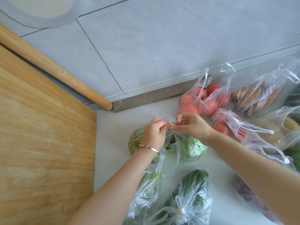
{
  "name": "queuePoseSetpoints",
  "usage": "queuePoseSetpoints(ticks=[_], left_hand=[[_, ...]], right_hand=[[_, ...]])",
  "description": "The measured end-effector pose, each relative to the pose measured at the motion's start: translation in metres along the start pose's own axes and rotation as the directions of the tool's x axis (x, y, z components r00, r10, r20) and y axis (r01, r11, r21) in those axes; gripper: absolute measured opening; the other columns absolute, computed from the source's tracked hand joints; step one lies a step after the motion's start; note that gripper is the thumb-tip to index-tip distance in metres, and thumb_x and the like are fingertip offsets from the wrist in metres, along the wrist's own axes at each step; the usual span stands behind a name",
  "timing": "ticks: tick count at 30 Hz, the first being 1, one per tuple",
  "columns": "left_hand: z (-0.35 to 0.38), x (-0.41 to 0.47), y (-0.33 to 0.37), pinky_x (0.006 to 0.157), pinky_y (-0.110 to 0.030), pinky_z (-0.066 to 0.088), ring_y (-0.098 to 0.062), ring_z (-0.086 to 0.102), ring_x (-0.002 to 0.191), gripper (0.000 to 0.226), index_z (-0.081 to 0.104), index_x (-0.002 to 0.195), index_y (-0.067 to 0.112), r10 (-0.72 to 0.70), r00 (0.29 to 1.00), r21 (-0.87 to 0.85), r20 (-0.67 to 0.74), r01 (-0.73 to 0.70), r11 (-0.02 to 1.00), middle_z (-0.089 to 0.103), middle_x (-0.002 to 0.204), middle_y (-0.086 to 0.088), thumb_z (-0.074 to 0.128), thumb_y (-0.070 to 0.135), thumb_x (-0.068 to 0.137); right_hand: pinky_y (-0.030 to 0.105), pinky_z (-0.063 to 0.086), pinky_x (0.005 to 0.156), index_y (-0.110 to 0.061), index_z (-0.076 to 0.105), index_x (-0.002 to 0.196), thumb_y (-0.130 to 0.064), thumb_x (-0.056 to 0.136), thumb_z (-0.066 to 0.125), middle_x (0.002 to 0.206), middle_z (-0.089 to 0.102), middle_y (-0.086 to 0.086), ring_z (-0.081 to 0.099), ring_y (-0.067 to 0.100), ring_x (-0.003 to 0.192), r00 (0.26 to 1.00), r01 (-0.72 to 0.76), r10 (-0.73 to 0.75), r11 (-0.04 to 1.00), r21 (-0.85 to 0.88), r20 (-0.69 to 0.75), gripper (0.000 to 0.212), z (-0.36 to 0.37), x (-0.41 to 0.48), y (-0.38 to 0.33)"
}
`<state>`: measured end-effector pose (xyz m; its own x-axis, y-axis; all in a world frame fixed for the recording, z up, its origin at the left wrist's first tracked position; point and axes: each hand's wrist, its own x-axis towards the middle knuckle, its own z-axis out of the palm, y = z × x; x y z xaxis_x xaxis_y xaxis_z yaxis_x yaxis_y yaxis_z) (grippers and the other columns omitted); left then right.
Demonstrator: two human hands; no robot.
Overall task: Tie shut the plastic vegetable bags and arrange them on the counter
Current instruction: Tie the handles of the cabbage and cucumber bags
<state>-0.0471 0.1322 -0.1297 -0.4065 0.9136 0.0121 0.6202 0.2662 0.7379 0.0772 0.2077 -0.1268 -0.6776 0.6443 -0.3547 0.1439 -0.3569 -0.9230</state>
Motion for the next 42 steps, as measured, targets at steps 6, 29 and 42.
queuePoseSetpoints(ticks=[6,29,42], left_hand=[[-0.004,0.005,0.001,0.052,-0.018,0.033,-0.007,0.042,0.052,0.024,0.069,0.098,0.003,-0.231,0.957,-0.174,0.175,0.261,0.950,0.055,0.062,0.004,0.061,0.021,0.085],[-0.016,0.014,-0.010,0.068,-0.027,0.049,-0.016,0.054,0.058,0.019,0.072,0.083,0.002,-0.276,0.948,0.110,0.159,0.261,0.959,0.072,0.085,-0.016,0.063,0.019,0.083],[-0.016,0.015,-0.008,0.071,-0.022,0.041,-0.025,0.063,0.083,0.021,0.071,0.090,0.004,-0.291,0.950,0.096,0.111,0.282,0.955,0.071,0.090,-0.013,0.060,0.021,0.086]], right_hand=[[0.006,0.042,0.060,-0.014,0.074,0.091,-0.001,0.076,0.068,0.067,0.063,-0.010,0.052,-0.003,0.053,0.975,0.153,-0.218,0.819,-0.552,-0.053,0.020,0.005,0.001,0.003],[0.022,0.040,0.039,-0.009,0.057,0.050,-0.001,0.049,0.080,0.048,0.056,0.003,0.056,0.021,0.047,0.748,0.399,-0.602,0.071,-0.914,0.279,0.024,0.002,-0.010,0.030],[0.036,0.056,0.061,-0.006,0.071,0.074,-0.009,0.067,0.060,0.068,0.069,0.006,0.064,0.029,0.065,0.821,0.386,-0.548,0.323,-0.864,0.162,0.013,-0.006,0.000,0.030]])
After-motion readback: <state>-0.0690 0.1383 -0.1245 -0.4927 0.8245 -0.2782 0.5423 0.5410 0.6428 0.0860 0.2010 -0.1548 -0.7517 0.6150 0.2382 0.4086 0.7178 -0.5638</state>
